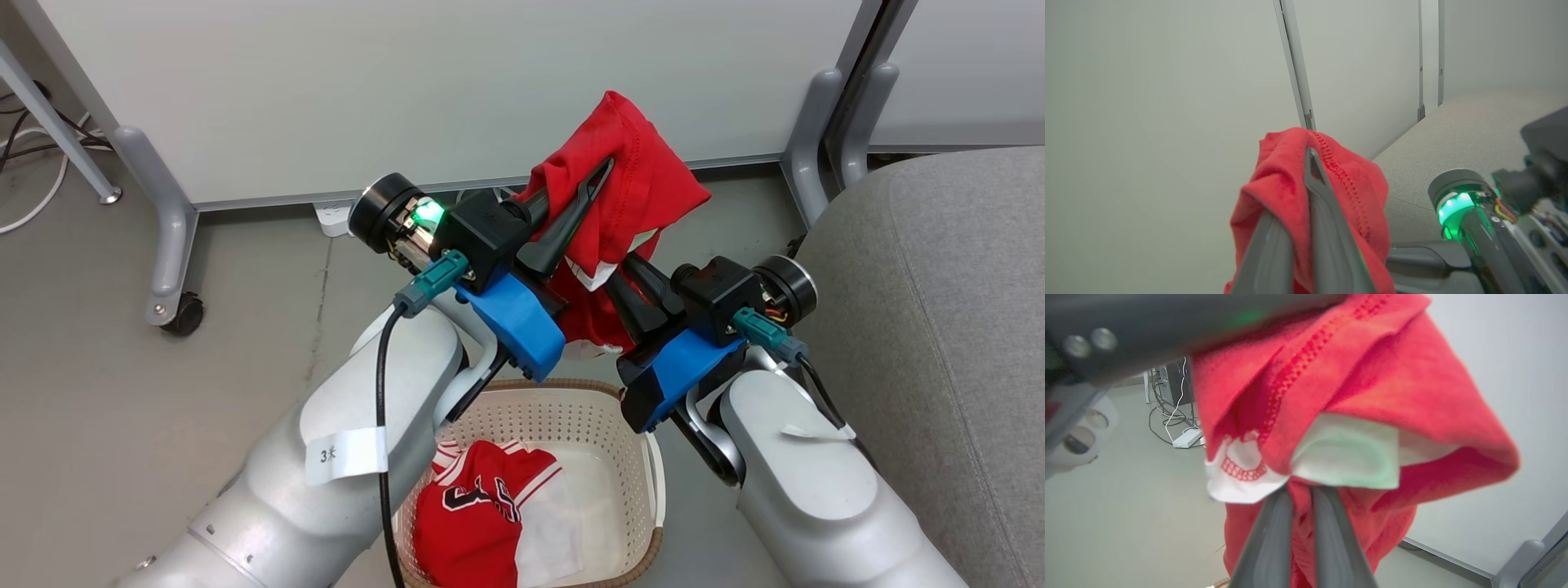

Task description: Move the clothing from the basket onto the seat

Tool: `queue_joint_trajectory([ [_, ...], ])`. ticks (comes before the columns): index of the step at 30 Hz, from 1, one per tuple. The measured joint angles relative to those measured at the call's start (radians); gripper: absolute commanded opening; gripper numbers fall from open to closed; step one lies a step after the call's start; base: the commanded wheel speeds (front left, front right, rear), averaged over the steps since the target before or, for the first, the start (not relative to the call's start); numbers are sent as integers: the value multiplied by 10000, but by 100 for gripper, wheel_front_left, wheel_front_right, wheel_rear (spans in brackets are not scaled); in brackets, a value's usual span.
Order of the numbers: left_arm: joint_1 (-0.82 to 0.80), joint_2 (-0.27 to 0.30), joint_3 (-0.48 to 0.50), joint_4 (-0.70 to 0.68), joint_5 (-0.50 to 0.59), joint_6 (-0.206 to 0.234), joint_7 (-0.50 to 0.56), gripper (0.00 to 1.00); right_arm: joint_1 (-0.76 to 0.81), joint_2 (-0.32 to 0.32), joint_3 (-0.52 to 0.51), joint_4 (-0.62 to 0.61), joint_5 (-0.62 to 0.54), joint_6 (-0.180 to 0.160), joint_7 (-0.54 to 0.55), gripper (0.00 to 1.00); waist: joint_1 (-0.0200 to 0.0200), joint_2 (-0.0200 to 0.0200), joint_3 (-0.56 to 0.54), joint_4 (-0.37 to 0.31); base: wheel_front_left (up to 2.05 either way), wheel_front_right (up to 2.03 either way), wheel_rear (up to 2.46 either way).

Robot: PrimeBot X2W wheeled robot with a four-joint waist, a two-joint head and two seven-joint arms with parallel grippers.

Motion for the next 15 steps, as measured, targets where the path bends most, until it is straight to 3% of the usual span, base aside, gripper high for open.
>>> queue_joint_trajectory([
  [15,0,6,8,29,0,-2,2,0,-4,0,82,44,-2,0,0,0,0,0,13,23,0,0,0],
])
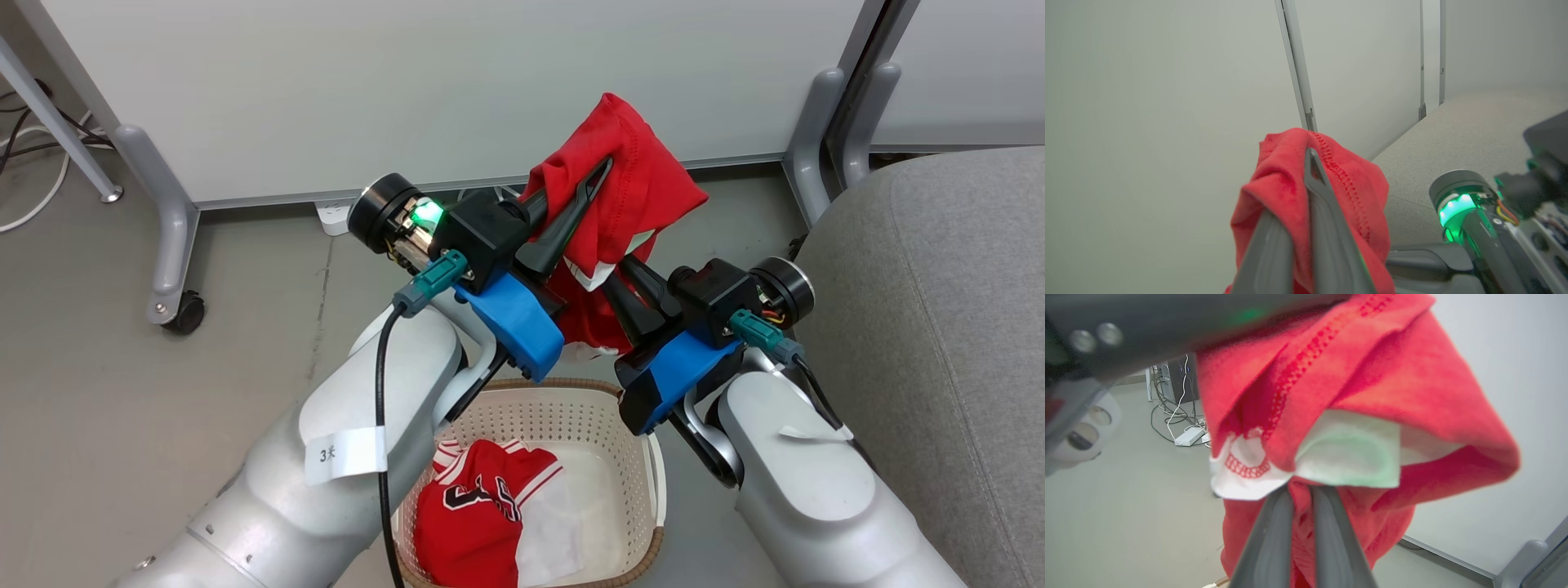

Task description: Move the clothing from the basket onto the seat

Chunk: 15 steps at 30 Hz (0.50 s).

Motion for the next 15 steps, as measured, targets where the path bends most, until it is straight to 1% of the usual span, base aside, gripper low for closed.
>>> queue_joint_trajectory([
  [3,0,13,2,27,-2,0,-2,0,-1,0,2,-10,12,0,0,0,0,0,21,-2,0,0,0],
  [4,0,13,6,52,-4,0,-2,18,-2,0,4,-15,17,0,0,0,0,0,27,-4,0,0,0],
  [5,0,13,29,69,-2,0,0,100,-2,0,2,-21,17,0,0,0,0,0,33,-5,0,0,0],
  [15,22,4,207,117,213,0,-2,100,-7,6,-205,-171,81,0,0,0,0,0,136,-105,0,0,0],
])
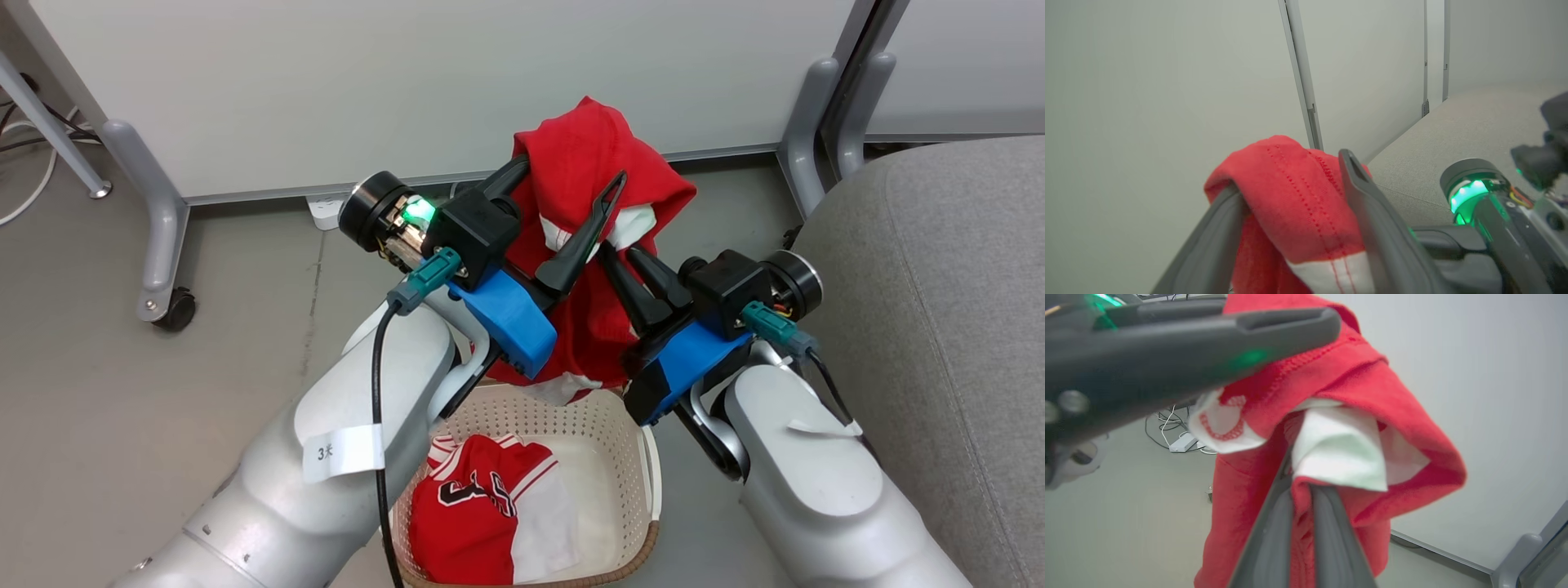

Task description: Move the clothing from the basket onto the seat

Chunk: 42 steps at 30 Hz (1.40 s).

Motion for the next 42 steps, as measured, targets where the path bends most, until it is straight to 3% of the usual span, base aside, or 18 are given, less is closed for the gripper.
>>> queue_joint_trajectory([
  [12,206,132,82,17,240,0,2,100,11,0,-1020,-276,-27,0,0,0,1,0,256,-648,0,0,0],
  [26,402,288,-25,-209,579,4,0,100,86,-2,-2744,-1037,-322,0,0,0,1,0,821,-1872,0,0,0],
  [42,405,274,-788,-543,1034,2,0,100,661,0,-4744,-2161,-901,0,0,0,1,0,1456,-3252,0,0,0],
])
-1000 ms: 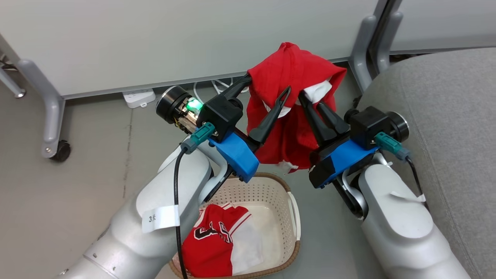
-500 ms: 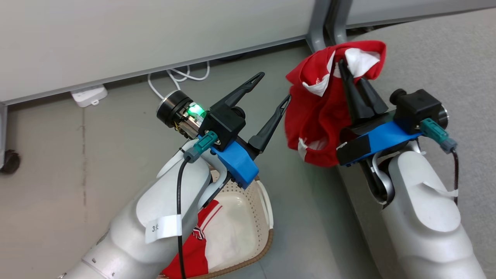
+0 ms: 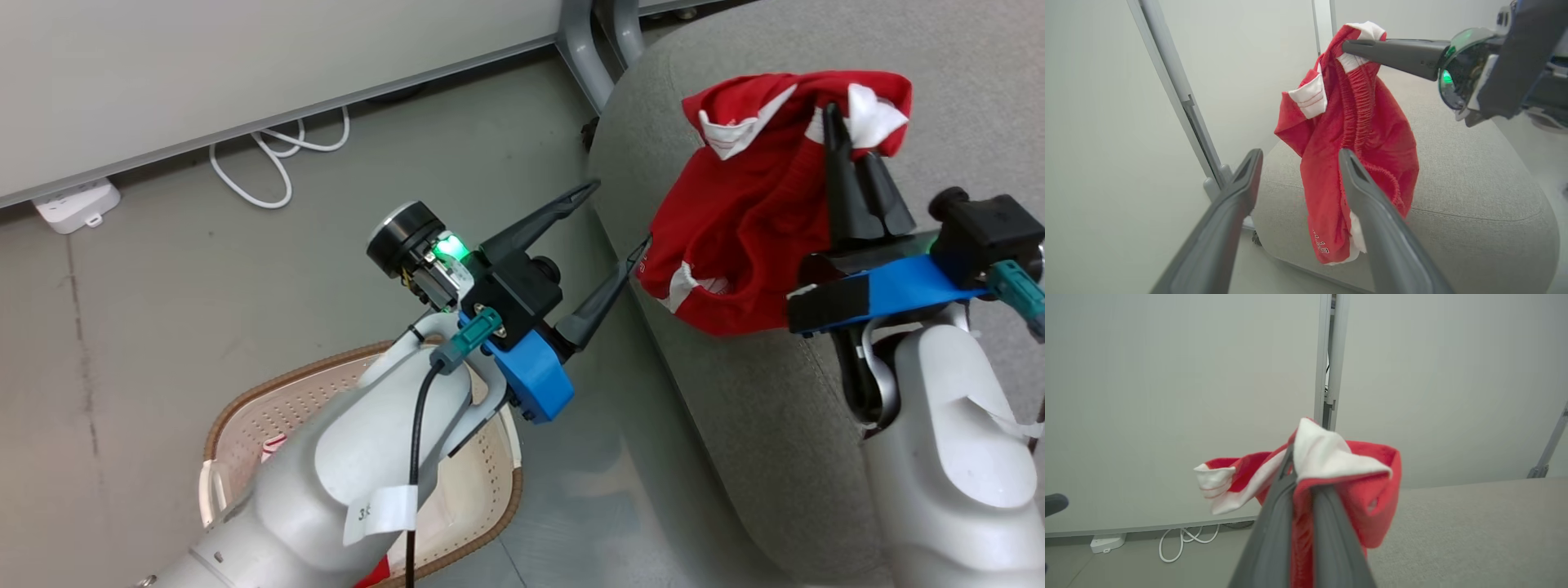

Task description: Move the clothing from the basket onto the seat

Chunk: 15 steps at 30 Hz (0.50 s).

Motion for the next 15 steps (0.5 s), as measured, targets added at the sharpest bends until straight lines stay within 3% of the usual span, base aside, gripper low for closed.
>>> queue_joint_trajectory([
  [7,87,-63,-391,-48,27,-2,0,100,473,-96,-763,-347,-190,0,2,0,0,0,127,-306,0,0,0],
  [15,95,-61,-508,-119,25,-2,0,100,772,-165,-970,-508,-205,0,0,0,0,0,175,-483,0,0,0],
])
